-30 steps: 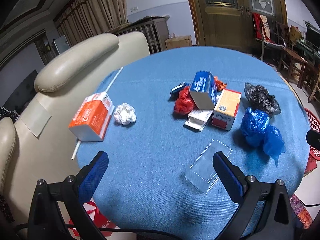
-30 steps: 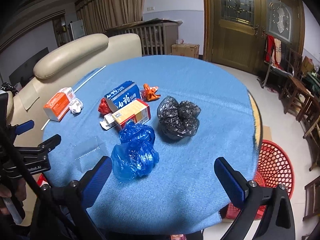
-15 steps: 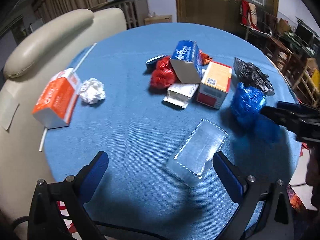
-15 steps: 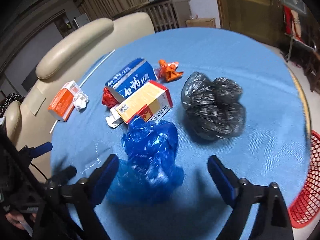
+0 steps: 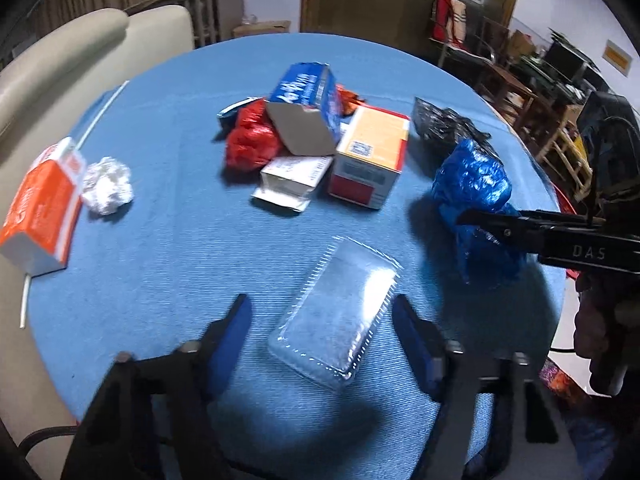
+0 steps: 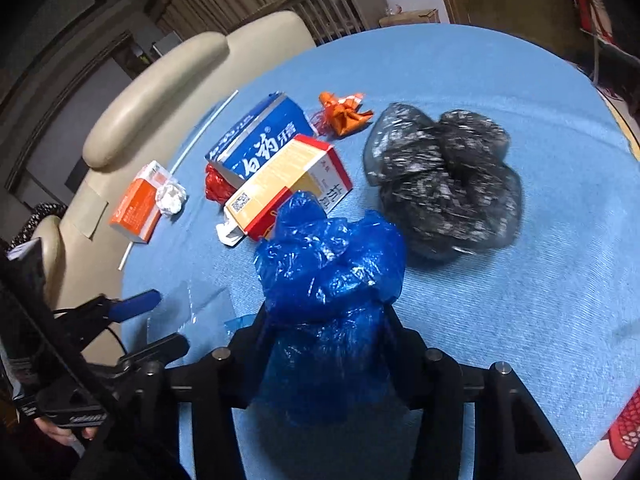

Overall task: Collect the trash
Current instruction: 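Carry the blue bag with the right gripper over the red basket and release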

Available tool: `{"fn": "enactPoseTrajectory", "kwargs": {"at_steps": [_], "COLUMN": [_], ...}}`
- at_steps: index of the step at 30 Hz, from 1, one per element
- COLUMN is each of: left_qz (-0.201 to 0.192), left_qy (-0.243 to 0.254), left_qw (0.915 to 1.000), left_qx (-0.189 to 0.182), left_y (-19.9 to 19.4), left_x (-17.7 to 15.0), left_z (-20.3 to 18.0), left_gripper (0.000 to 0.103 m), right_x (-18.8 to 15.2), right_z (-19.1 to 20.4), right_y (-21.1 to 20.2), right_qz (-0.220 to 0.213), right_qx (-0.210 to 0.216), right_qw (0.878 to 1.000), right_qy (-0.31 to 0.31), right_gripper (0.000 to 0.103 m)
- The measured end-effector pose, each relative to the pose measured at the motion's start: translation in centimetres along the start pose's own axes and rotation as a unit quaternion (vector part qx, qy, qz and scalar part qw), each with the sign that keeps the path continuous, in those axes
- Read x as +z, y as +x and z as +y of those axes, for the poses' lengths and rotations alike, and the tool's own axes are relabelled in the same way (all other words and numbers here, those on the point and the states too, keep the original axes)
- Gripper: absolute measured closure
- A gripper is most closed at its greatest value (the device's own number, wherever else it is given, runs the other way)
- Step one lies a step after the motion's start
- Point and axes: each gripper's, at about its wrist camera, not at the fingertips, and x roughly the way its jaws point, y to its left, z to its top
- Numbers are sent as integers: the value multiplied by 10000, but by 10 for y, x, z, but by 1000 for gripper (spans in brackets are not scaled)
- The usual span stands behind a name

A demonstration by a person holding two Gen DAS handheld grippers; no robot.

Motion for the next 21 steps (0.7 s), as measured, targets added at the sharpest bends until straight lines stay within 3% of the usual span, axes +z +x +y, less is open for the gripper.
{"fn": "enactPoseTrajectory", "kwargs": {"at_steps": [15, 21], "left_qz": [-257, -319], "left_qy": [77, 582], "left_qw": [9995, 9970], "left_qx": [-190, -388], "left_y": [-10, -14], "left_x": [6, 21], "left_z": [-17, -60], "left_gripper": [46, 46], "right_x": [-29, -41], "right_z": [-33, -67], "right_y": [-68, -99], "right_qz": [-956, -1253], "right_qx": [-44, -319], "right_qw": [9954, 9905], "right_qy": [65, 467], "right_gripper": [49, 49]}}
